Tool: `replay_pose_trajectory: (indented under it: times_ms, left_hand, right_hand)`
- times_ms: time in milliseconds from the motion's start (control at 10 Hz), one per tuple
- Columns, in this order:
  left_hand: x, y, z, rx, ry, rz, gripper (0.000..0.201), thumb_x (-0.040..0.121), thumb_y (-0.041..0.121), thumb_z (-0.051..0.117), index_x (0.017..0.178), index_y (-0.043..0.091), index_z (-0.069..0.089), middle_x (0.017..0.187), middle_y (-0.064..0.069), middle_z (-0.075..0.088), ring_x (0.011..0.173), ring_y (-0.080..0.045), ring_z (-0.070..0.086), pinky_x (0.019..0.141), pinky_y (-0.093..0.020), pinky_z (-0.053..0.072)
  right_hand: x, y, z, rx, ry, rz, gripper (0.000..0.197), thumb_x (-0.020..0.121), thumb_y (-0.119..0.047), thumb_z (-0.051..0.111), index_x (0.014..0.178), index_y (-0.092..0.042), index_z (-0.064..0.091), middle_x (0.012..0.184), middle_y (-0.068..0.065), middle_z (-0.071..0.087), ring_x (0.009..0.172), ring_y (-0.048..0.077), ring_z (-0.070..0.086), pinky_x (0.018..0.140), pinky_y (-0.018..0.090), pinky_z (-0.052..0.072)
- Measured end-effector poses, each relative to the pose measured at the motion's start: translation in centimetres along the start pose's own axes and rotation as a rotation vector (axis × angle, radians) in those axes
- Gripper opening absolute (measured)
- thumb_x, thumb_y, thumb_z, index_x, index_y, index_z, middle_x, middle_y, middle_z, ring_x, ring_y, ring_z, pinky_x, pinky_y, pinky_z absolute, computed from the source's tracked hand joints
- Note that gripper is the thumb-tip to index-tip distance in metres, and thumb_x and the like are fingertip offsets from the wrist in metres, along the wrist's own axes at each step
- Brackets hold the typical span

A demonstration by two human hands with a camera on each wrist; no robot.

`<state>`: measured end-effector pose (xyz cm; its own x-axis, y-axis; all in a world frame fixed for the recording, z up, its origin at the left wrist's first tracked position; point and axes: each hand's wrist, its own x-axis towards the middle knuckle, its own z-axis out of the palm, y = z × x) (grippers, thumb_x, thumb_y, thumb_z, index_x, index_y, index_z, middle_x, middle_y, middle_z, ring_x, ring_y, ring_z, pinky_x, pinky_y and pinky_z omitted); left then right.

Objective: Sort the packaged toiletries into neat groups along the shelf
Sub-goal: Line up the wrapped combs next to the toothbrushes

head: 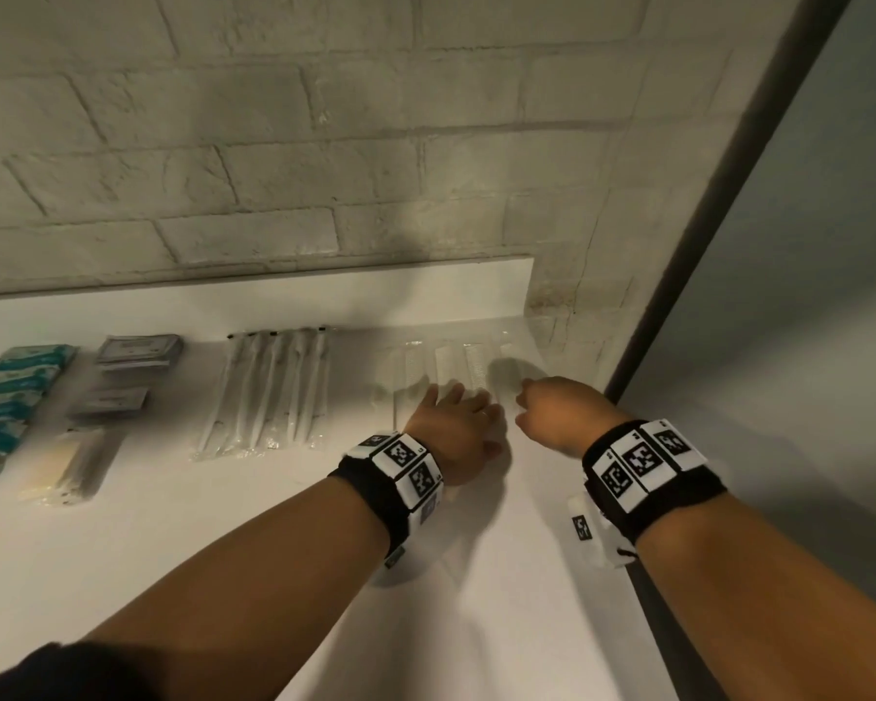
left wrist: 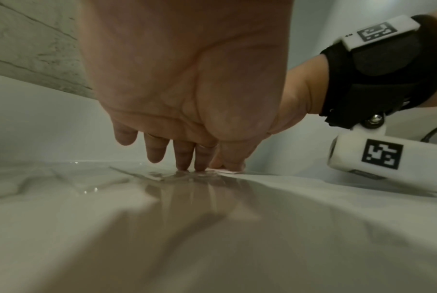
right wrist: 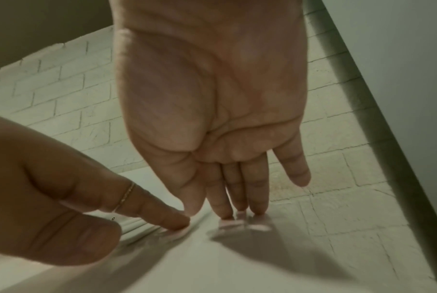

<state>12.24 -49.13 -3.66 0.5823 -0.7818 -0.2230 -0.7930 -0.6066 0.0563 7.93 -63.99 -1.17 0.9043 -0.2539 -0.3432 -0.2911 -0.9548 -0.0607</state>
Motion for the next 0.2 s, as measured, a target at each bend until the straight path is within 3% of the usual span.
replay_pose_trajectory:
  times_ms: [200]
  left_hand:
    - [-1.02,0.77,-0.6,-0.019,0.025,-0.014,0.062,0.097,0.044,0.04,0.151,0.02,0.022,0.16,-0.005,0.014,0.147,-0.03,0.008,0.117,-0.05,0.004]
  right_hand:
    - [-0.57,0.62,0.22,0.075,0.009,-0.004,0.04,0.093,-0.02,0.047,0.132,-0.014,0.052,0.13,0.008,0.058,0.115,0.028,0.057,0.097,0.037,0.046]
